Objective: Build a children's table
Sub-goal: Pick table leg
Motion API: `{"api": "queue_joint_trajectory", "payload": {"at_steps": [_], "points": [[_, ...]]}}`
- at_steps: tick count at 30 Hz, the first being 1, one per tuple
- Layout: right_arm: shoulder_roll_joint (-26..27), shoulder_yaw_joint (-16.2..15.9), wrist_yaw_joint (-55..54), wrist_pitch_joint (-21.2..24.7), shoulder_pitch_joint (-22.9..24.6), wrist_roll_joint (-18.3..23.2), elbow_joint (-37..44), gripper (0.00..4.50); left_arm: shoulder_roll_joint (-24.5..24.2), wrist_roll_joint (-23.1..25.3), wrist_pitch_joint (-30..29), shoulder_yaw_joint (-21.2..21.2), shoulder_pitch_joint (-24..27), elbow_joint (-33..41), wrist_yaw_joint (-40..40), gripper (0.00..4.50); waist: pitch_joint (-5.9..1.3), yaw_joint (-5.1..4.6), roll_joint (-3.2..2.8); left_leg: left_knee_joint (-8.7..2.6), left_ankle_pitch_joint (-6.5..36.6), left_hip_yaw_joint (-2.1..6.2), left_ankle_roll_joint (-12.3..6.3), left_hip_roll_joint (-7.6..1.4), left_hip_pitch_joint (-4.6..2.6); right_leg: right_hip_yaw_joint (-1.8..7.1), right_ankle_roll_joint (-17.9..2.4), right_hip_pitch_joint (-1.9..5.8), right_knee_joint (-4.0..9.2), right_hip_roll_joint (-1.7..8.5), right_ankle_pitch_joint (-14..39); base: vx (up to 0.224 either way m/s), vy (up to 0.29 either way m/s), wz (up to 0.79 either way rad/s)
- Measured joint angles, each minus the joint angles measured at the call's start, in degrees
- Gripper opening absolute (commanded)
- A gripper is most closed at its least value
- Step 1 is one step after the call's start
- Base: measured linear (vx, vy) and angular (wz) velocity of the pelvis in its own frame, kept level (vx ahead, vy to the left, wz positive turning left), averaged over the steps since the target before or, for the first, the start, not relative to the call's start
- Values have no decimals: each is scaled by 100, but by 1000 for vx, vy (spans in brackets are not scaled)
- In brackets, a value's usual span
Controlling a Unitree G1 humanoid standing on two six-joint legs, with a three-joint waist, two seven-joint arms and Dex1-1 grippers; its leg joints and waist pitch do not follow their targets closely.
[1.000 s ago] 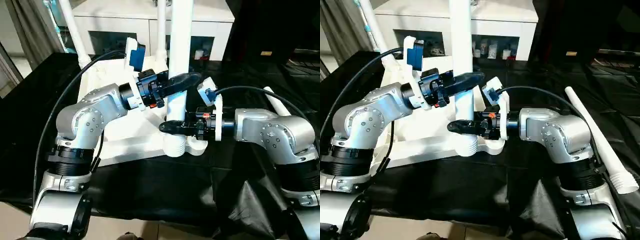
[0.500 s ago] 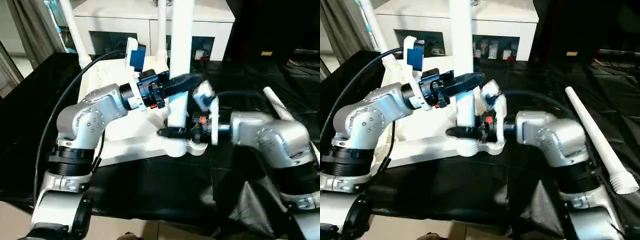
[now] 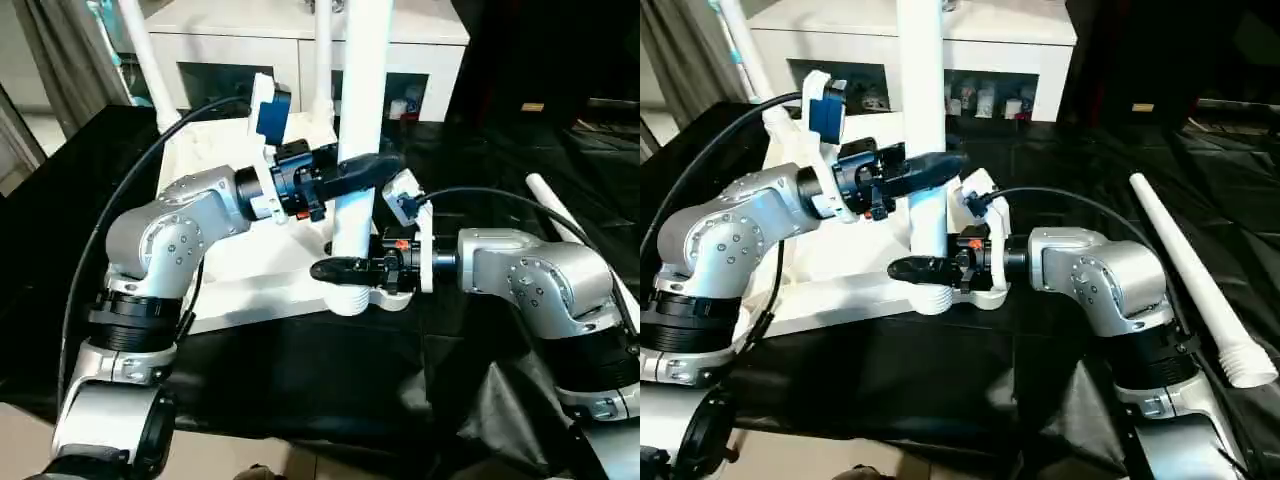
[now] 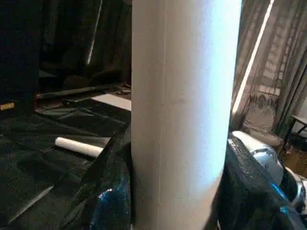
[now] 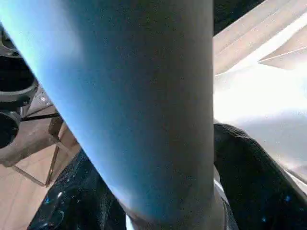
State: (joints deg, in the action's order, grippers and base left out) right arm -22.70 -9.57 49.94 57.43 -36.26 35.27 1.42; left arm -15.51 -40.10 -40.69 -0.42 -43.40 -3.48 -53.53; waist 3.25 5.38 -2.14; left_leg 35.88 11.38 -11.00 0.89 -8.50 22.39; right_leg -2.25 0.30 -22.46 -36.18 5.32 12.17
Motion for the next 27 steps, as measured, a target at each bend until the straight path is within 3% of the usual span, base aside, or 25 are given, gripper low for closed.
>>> {"api": "queue_joint_trajectory", "payload": {"at_steps": [10,17,26,27], "points": [[-1,6,34,1,0,16,0,304,-16,45,57,-51,0,-11,-107,183,0,-2,0,0,-1,0,1,0,0,-1,-1,0,-1,0,-1,0,0,0],[2,5,52,14,1,62,13,235,-18,50,80,-50,0,-26,-113,183,0,-1,0,0,-2,0,1,0,0,-1,-2,0,-1,0,-1,0,0,0],[0,-22,47,11,5,49,44,216,-1,54,101,-47,-1,-98,-78,183,0,0,0,0,-3,0,0,0,0,-1,-2,0,-2,0,-1,0,0,0],[-4,-21,44,9,5,44,44,215,21,39,82,-31,-1,-120,-33,239,0,1,0,0,-3,0,0,0,0,0,-2,0,-2,0,-1,0,0,0]]}}
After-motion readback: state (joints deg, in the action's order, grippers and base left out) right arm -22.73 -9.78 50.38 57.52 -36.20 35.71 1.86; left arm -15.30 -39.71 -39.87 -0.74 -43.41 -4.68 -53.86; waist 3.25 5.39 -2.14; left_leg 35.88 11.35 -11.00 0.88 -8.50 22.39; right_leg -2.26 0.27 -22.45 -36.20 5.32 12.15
